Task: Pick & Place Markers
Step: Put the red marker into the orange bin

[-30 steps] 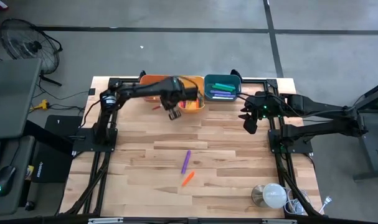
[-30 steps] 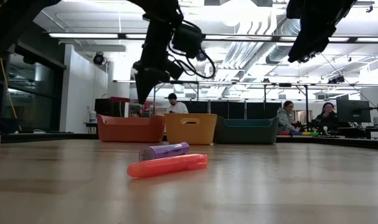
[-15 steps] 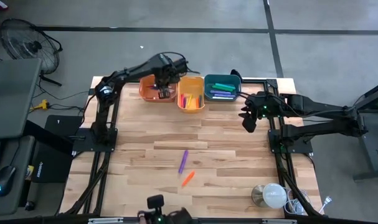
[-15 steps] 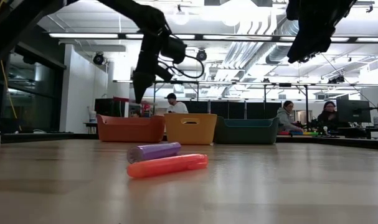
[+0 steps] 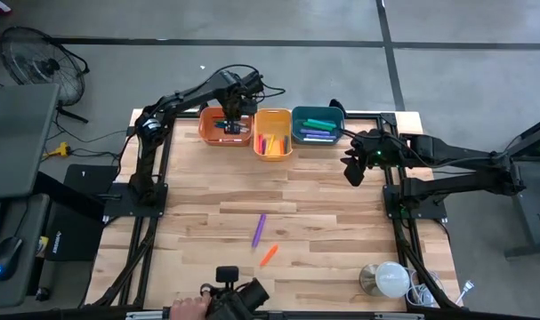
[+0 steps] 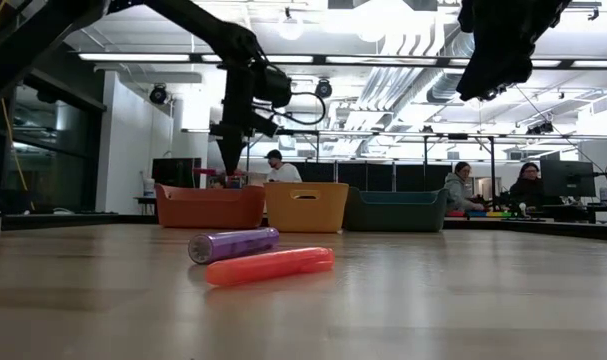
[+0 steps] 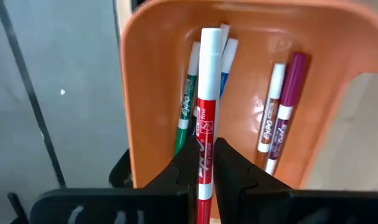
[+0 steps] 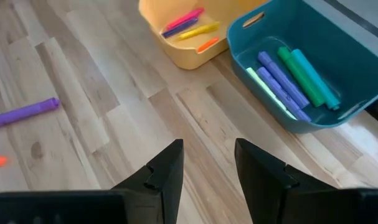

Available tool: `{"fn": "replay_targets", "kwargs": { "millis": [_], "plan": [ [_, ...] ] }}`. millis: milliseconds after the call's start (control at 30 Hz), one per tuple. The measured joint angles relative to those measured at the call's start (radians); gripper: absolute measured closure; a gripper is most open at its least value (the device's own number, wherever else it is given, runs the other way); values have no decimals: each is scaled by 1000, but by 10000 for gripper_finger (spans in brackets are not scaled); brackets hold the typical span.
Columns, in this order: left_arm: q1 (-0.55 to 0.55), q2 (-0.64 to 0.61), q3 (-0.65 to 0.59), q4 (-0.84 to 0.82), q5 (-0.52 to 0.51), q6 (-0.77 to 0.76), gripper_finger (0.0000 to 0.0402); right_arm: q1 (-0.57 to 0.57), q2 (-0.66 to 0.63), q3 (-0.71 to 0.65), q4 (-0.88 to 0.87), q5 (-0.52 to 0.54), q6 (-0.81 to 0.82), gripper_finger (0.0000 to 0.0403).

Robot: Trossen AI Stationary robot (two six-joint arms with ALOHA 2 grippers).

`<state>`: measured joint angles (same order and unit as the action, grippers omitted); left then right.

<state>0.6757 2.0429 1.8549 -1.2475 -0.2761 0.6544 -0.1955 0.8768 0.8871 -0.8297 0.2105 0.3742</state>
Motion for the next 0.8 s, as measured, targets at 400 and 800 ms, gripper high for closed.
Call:
{"fn": "replay_targets", "kwargs": {
  "millis": [400, 800],
  "plan": [
    [25, 5, -125, 52, 31, 110, 388, 0, 0, 0, 55, 24, 20, 269],
    [23, 5, -198, 71, 57, 103, 321, 0, 0, 0, 57, 22, 19, 269]
  ]
}}
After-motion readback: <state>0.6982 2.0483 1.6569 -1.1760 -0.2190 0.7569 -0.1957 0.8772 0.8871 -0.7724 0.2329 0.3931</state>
